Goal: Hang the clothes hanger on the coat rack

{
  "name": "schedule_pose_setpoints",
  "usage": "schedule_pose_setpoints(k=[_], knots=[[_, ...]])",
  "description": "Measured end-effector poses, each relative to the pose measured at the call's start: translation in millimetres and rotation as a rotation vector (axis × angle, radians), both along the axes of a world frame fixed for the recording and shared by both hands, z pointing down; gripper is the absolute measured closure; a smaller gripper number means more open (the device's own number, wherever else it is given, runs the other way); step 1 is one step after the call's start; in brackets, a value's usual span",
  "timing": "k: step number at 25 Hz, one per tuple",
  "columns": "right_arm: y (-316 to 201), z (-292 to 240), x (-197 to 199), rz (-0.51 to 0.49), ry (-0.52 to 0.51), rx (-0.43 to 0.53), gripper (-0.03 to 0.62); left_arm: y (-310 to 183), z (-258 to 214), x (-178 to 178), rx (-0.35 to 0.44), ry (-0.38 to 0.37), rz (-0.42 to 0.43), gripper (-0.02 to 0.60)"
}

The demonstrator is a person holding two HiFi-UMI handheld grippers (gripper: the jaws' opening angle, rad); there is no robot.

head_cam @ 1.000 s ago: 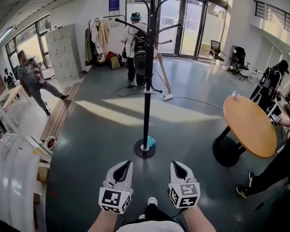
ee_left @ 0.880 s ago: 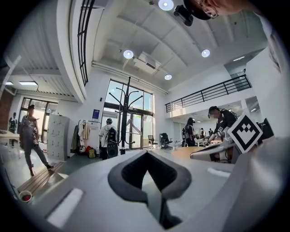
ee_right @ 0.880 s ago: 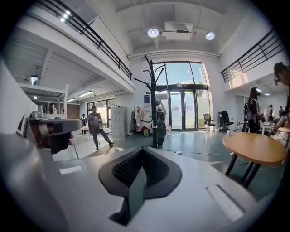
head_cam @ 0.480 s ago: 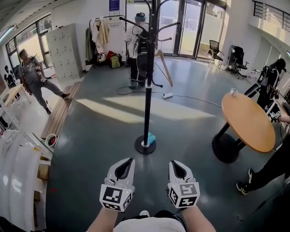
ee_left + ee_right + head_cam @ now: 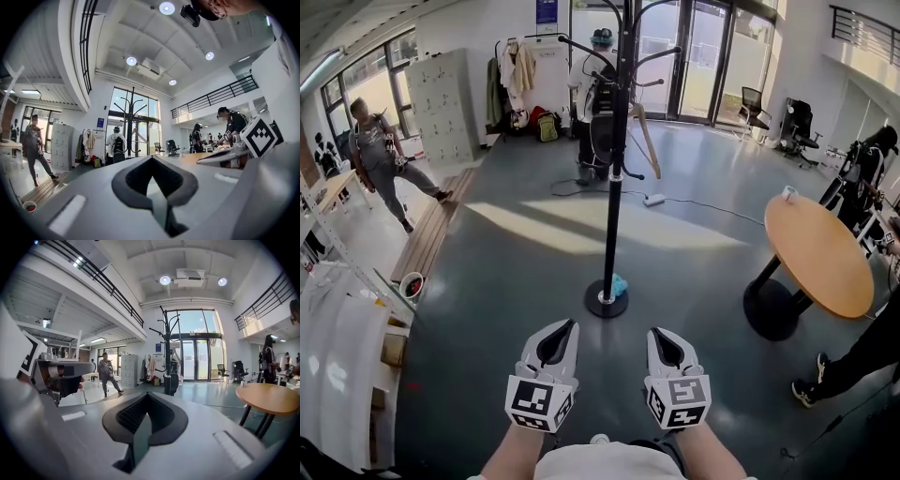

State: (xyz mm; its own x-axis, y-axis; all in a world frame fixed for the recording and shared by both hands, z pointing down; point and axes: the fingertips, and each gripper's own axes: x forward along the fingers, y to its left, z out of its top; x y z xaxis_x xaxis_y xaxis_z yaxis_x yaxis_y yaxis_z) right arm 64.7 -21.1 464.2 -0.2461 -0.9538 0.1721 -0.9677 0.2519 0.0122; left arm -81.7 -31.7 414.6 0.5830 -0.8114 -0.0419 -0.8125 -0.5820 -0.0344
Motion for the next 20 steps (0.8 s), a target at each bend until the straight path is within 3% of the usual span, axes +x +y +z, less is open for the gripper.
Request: schedule_pose_setpoints(k=[20], knots=[[-0.8, -6.5, 9.4, 0.006, 0.010, 0.013, 0.569, -1.1, -0.6, 4.2, 0.006, -0.011, -0.011, 0.581]])
